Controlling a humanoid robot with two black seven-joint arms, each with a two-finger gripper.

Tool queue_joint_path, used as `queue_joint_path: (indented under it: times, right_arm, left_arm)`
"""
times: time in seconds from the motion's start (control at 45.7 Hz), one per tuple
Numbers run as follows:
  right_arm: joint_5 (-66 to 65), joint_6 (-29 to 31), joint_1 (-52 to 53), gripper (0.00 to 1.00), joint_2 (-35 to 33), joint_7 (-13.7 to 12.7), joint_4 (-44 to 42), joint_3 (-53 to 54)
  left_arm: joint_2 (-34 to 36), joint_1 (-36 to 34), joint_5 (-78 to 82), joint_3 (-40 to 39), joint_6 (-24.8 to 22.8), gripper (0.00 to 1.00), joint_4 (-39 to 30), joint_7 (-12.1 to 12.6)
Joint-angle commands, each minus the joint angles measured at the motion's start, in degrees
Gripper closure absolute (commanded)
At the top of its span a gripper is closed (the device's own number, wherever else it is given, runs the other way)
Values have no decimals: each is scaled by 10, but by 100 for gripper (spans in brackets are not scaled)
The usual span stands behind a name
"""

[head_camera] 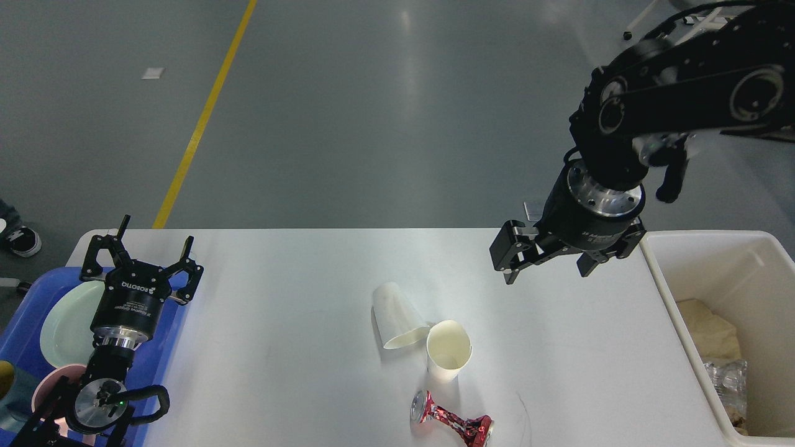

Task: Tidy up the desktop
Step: 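Raise the right gripper and move it down to the white paper cup, then grasp the white paper cup and carry it over the bin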

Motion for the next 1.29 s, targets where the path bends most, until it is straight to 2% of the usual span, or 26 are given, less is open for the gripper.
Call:
queue_joint_path:
  times: [0.0, 0.109, 0.263, 0.438, 0.613, 0.7, 0.788, 0.81, 0.875, 0.963, 1.006, 1.05, 1.269]
  right_arm:
    - [1, -93, -67, 0, 25, 0, -2, 1]
    - [6, -143, -124, 0, 51, 0, -10, 12]
    - [16, -172, -194, 1, 75, 0, -46, 40]
    - [66, -189, -283, 2, 116, 0, -131, 43]
    - [84, -191, -333, 3, 125, 0, -187, 43]
    - [84, -199, -357, 9, 134, 0, -212, 43]
    - [84, -219, -379, 11, 147, 0, -229, 43]
    - [84, -225, -380, 15, 147, 0, -230, 43]
    - [85, -228, -382, 40, 147, 1, -228, 42]
    - [87, -229, -383, 82, 147, 1, -225, 42]
    - [87, -229, -385, 96, 147, 1, -224, 42]
    - [87, -232, -386, 100, 146, 4, -224, 42]
    - [86, -231, -391, 100, 146, 4, -224, 42]
  left_arm:
    - [0, 0, 0, 0, 0, 4, 0, 0]
    - [0, 0, 0, 0, 1, 4, 0, 0]
    - [0, 0, 0, 0, 0, 4, 0, 0]
    - [0, -1, 0, 0, 0, 4, 0, 0]
    - [0, 0, 0, 0, 0, 4, 0, 0]
    - [0, 0, 0, 0, 0, 4, 0, 0]
    - [0, -1, 0, 0, 0, 4, 0, 0]
    - [0, 0, 0, 0, 0, 4, 0, 0]
    - [0, -1, 0, 0, 0, 4, 0, 0]
    - [0, -1, 0, 0, 0, 4, 0, 0]
    - [0, -1, 0, 0, 0, 4, 0, 0]
    - [0, 0, 0, 0, 0, 4, 0, 0]
    - [0, -1, 0, 0, 0, 4, 0, 0]
